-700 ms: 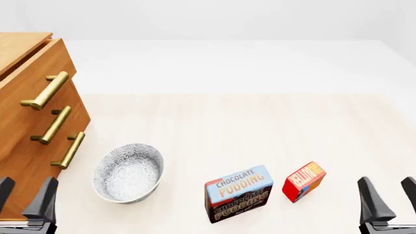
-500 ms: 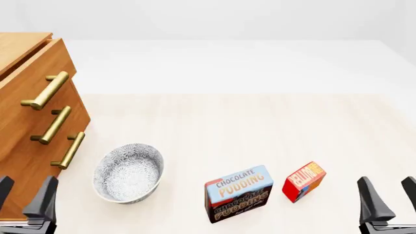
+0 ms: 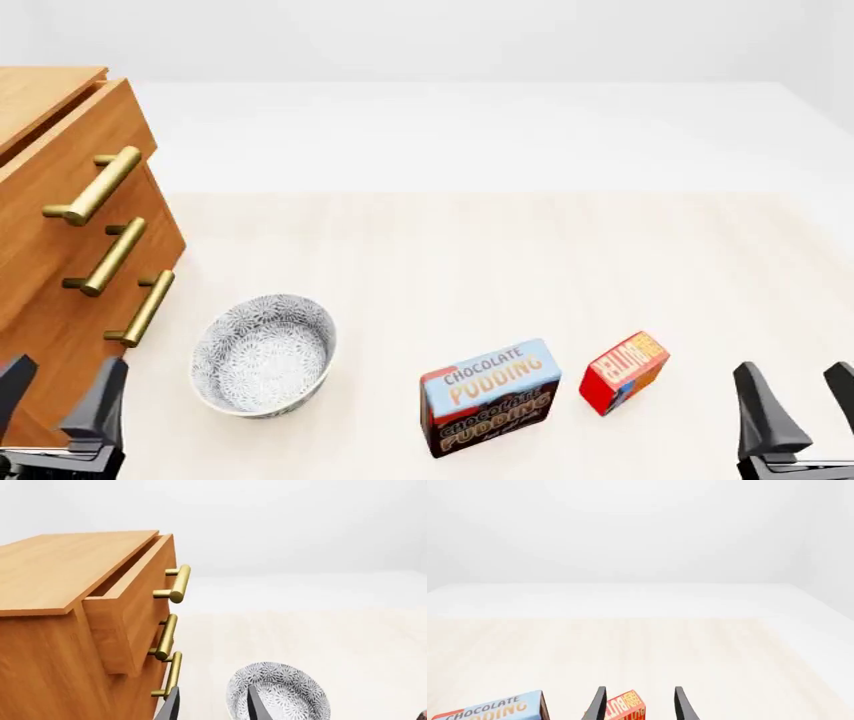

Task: Put the butter at the back in the top drawer of the cabinet and close it.

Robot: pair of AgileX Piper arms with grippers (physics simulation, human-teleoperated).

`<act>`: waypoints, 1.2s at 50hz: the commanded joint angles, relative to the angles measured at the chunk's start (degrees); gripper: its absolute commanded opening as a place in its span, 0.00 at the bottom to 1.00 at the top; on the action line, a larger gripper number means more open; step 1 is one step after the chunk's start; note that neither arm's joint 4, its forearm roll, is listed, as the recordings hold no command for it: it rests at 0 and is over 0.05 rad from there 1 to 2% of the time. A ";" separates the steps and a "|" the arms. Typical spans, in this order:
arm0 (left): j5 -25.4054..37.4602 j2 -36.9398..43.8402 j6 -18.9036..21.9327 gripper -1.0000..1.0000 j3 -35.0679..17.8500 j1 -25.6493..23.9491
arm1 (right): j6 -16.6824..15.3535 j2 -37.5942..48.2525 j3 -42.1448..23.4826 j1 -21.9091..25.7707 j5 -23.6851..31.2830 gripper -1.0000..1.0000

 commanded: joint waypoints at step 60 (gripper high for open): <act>16.74 4.44 44.86 1.00 -17.75 -7.14 | 0.00 0.01 0.00 0.00 0.00 1.00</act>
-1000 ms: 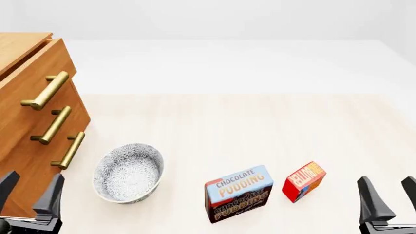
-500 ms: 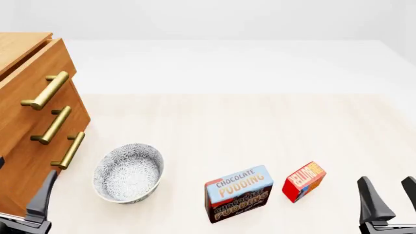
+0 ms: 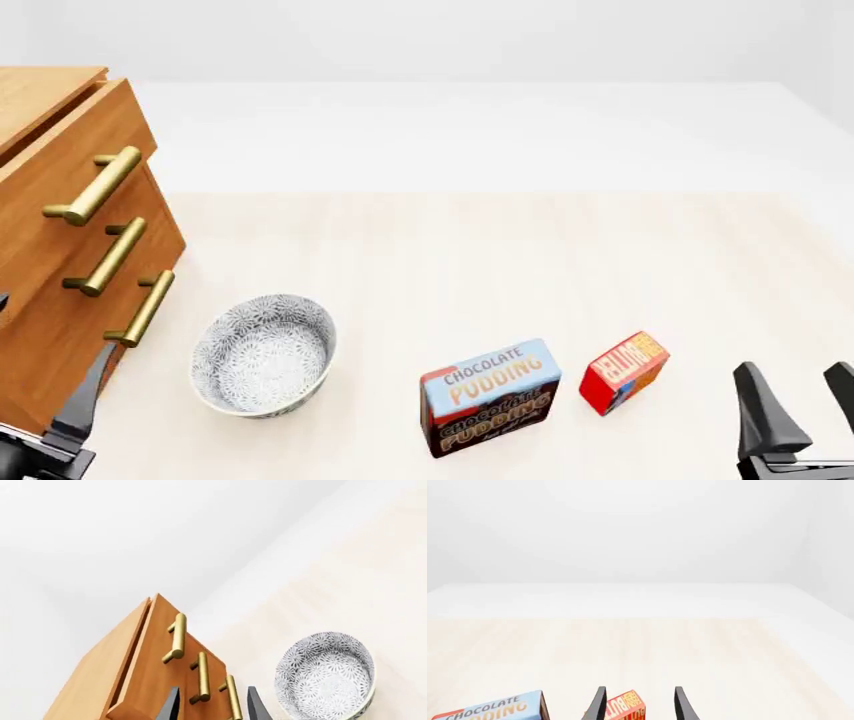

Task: Put the butter at the back in the top drawer of the cabinet and close it.

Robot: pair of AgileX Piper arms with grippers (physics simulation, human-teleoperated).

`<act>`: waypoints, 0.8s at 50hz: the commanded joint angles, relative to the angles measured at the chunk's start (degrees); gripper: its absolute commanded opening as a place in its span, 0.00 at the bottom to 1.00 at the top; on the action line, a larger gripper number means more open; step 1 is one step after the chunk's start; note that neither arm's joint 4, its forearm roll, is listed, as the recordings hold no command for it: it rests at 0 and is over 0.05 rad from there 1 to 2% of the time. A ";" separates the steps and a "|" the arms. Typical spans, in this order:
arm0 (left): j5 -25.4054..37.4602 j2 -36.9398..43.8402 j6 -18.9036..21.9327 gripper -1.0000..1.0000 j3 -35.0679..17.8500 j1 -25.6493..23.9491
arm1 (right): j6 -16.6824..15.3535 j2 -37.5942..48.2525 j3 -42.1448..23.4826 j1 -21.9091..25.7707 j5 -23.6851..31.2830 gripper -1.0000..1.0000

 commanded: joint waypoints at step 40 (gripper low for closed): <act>-12.96 10.28 31.72 1.00 3.34 2.95 | 0.00 0.00 0.00 0.00 0.00 1.00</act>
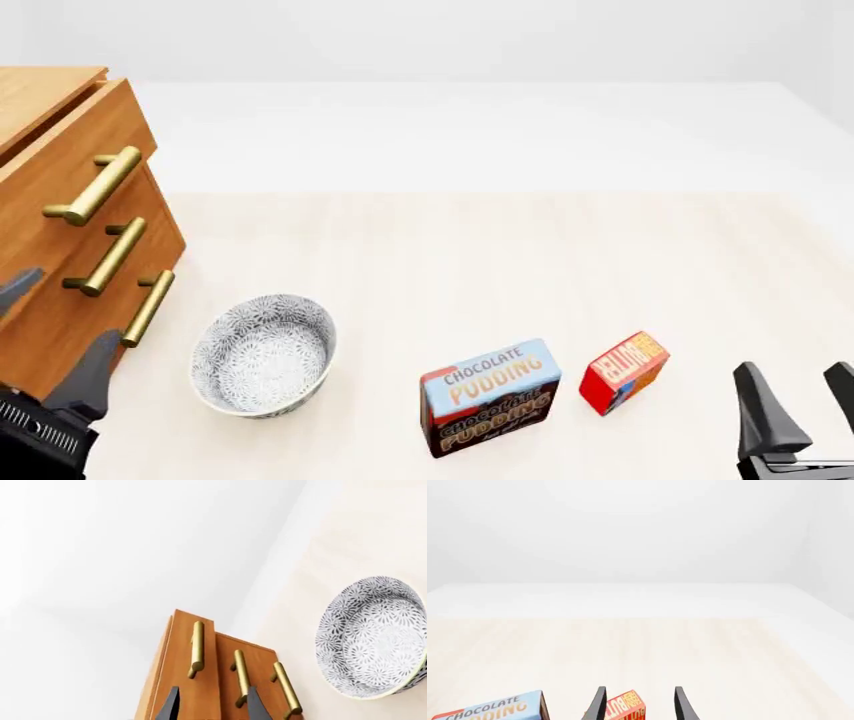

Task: Put the butter at the back in the top drawer of the cabinet and close it.

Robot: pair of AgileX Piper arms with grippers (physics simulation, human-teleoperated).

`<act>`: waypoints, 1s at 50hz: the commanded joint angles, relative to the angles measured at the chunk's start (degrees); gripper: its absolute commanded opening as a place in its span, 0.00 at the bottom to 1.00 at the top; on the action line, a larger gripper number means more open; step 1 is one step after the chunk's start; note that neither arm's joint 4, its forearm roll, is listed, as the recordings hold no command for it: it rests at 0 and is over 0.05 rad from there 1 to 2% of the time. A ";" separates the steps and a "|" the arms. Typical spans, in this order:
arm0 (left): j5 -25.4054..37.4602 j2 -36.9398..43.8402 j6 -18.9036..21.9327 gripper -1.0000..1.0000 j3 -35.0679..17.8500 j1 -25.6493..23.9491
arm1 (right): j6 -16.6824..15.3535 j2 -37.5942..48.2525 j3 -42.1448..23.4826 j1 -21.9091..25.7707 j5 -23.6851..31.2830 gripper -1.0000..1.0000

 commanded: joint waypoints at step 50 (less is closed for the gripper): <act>-15.15 13.50 11.25 1.00 0.18 4.85 | 0.00 0.00 0.00 0.00 0.00 1.00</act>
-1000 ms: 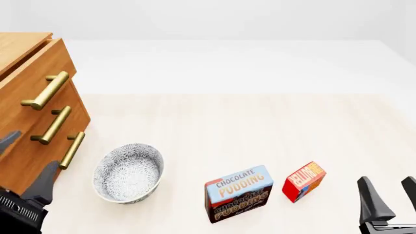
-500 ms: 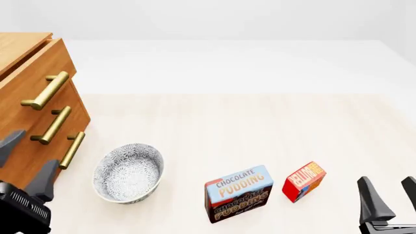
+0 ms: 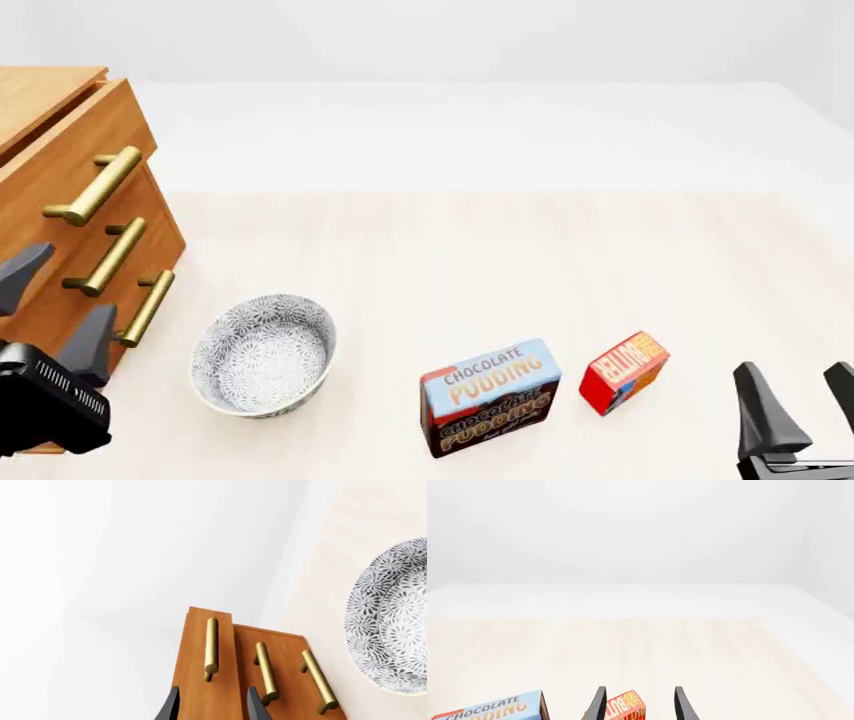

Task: Put the butter at the back in the top drawer of the cabinet and close it.

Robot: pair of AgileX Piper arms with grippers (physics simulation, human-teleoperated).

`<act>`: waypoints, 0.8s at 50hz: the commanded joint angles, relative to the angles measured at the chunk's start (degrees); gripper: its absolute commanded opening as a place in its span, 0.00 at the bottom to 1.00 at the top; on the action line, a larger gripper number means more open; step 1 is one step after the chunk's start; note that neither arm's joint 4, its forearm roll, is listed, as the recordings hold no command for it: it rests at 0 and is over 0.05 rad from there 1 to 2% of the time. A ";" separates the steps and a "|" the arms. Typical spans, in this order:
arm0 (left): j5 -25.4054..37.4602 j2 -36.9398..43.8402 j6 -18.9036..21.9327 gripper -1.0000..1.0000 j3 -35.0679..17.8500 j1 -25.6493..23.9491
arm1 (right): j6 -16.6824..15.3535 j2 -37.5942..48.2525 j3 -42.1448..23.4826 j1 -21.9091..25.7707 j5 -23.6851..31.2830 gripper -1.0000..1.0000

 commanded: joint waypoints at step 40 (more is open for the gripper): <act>-15.79 19.54 2.30 1.00 -3.64 3.62 | 0.00 0.00 0.00 0.00 0.00 1.00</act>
